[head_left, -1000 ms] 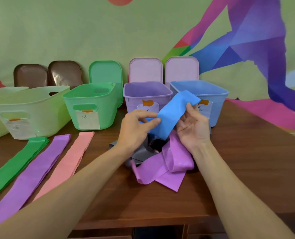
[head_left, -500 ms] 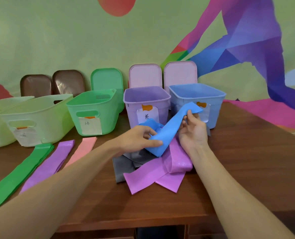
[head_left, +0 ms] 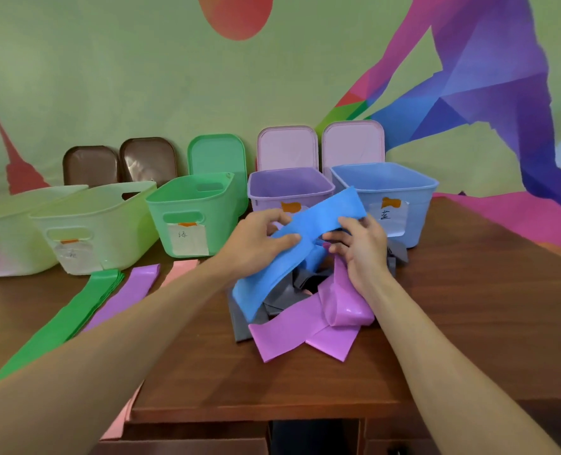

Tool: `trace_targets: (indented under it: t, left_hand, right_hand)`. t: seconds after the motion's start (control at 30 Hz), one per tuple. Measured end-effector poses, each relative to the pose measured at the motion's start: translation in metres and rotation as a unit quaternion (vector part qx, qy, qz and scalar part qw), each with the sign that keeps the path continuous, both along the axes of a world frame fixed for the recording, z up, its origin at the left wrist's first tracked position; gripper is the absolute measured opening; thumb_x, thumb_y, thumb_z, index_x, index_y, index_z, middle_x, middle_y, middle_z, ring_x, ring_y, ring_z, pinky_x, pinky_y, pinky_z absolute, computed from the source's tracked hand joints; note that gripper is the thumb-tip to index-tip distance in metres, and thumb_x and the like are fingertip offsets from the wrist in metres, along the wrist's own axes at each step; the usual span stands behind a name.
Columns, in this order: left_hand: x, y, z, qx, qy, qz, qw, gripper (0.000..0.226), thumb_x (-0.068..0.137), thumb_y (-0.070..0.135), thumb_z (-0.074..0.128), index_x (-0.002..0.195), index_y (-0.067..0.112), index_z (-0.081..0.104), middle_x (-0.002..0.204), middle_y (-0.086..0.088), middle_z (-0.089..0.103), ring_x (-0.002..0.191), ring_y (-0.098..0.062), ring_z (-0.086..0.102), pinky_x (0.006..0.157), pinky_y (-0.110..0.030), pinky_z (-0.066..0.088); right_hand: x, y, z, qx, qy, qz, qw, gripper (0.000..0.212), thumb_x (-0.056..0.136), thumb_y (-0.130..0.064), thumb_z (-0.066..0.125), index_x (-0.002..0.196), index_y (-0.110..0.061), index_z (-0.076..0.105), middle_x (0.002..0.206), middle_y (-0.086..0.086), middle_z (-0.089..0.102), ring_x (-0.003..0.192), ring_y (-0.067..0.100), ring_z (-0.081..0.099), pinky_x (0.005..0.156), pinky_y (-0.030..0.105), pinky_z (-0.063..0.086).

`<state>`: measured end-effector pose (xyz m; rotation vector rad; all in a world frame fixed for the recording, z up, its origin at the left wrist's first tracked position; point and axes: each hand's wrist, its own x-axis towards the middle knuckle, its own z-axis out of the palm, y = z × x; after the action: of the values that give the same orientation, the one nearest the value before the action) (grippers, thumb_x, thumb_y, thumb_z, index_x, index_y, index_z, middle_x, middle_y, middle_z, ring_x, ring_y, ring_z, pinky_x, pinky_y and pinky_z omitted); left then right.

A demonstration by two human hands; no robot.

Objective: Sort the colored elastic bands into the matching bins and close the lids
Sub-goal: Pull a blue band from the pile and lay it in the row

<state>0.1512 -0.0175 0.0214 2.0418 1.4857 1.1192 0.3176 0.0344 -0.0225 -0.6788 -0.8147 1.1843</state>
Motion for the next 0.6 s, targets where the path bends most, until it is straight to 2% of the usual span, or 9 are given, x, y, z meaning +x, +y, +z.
trace_targets:
  t: [0.1, 0.2, 0.3, 0.37, 0.43, 0.5, 0.53, 0.6]
  left_hand:
    - [-0.015, -0.010, -0.008, -0.015, 0.070, 0.036, 0.997, 0.009, 0.085, 0.027, 0.068, 0.088, 0.018, 0.064, 0.086, -0.007, 0.070, 0.077, -0.024, 0.064, 0.069, -0.035, 0.050]
    - [-0.030, -0.023, -0.015, -0.047, 0.107, 0.067, 0.991, 0.019, 0.087, 0.030, 0.065, 0.094, 0.013, 0.066, 0.090, -0.001, 0.066, 0.083, -0.018, 0.060, 0.071, -0.029, 0.045]
    - [-0.044, -0.036, -0.013, -0.095, 0.084, 0.088, 0.988, 0.017, 0.089, 0.031, 0.061, 0.091, 0.015, 0.065, 0.088, 0.002, 0.063, 0.080, -0.013, 0.057, 0.070, -0.027, 0.043]
    - [-0.053, -0.046, -0.011, -0.130, 0.046, 0.088, 0.987, 0.012, 0.090, 0.026, 0.059, 0.087, 0.015, 0.065, 0.083, 0.002, 0.062, 0.074, -0.012, 0.055, 0.064, -0.024, 0.041]
    - [-0.064, -0.056, -0.009, -0.169, -0.003, 0.084, 0.982, 0.010, 0.089, 0.021, 0.059, 0.085, 0.015, 0.066, 0.082, 0.001, 0.064, 0.071, -0.011, 0.056, 0.063, -0.022, 0.042]
    - [-0.078, -0.067, -0.007, -0.197, -0.029, 0.082, 0.976, 0.009, 0.087, 0.019, 0.061, 0.081, 0.017, 0.067, 0.085, -0.002, 0.066, 0.074, -0.014, 0.058, 0.067, -0.025, 0.046]
    - [-0.087, -0.073, -0.006, -0.204, -0.032, 0.085, 0.975, 0.009, 0.086, 0.019, 0.062, 0.079, 0.018, 0.068, 0.088, -0.003, 0.067, 0.076, -0.016, 0.059, 0.071, -0.026, 0.047]
    - [-0.105, -0.083, -0.004, -0.212, -0.041, 0.083, 0.973, 0.011, 0.086, 0.020, 0.065, 0.075, 0.016, 0.067, 0.089, -0.005, 0.066, 0.078, -0.017, 0.058, 0.071, -0.027, 0.046]
  right_hand:
    - [-0.005, 0.000, -0.007, 0.020, -0.155, -0.052, 0.986, 0.016, 0.088, 0.002, 0.050, 0.083, -0.013, 0.054, 0.077, 0.014, 0.062, 0.053, 0.016, 0.066, 0.042, 0.023, 0.048]
    - [-0.009, 0.000, -0.009, 0.014, -0.272, -0.101, 0.957, 0.023, 0.084, 0.005, 0.049, 0.080, -0.015, 0.057, 0.074, 0.011, 0.064, 0.052, 0.016, 0.066, 0.047, 0.025, 0.051]
    - [-0.015, -0.001, 0.001, 0.018, -0.367, -0.118, 0.923, 0.017, 0.084, 0.005, 0.053, 0.086, -0.010, 0.059, 0.075, 0.009, 0.067, 0.050, 0.013, 0.067, 0.050, 0.025, 0.056]
    - [-0.021, -0.003, 0.008, 0.026, -0.428, -0.119, 0.896, 0.016, 0.083, 0.004, 0.056, 0.093, -0.009, 0.058, 0.079, 0.008, 0.068, 0.050, 0.012, 0.067, 0.050, 0.022, 0.056]
    - [-0.028, -0.005, 0.014, 0.042, -0.485, -0.121, 0.865, 0.014, 0.083, 0.001, 0.057, 0.091, -0.011, 0.059, 0.080, 0.010, 0.069, 0.056, 0.015, 0.068, 0.052, 0.024, 0.058]
    - [-0.037, -0.005, 0.019, 0.061, -0.554, -0.133, 0.820, 0.010, 0.081, -0.007, 0.059, 0.084, -0.016, 0.062, 0.082, 0.009, 0.070, 0.068, 0.022, 0.068, 0.065, 0.037, 0.060]
    - [-0.041, -0.007, 0.022, 0.066, -0.599, -0.141, 0.786, 0.007, 0.081, -0.012, 0.060, 0.083, -0.018, 0.063, 0.085, 0.008, 0.070, 0.077, 0.026, 0.068, 0.071, 0.041, 0.058]
    - [-0.054, -0.016, 0.028, 0.070, -0.685, -0.154, 0.708, 0.010, 0.084, -0.023, 0.061, 0.089, -0.017, 0.068, 0.095, 0.008, 0.069, 0.093, 0.031, 0.063, 0.079, 0.040, 0.053]
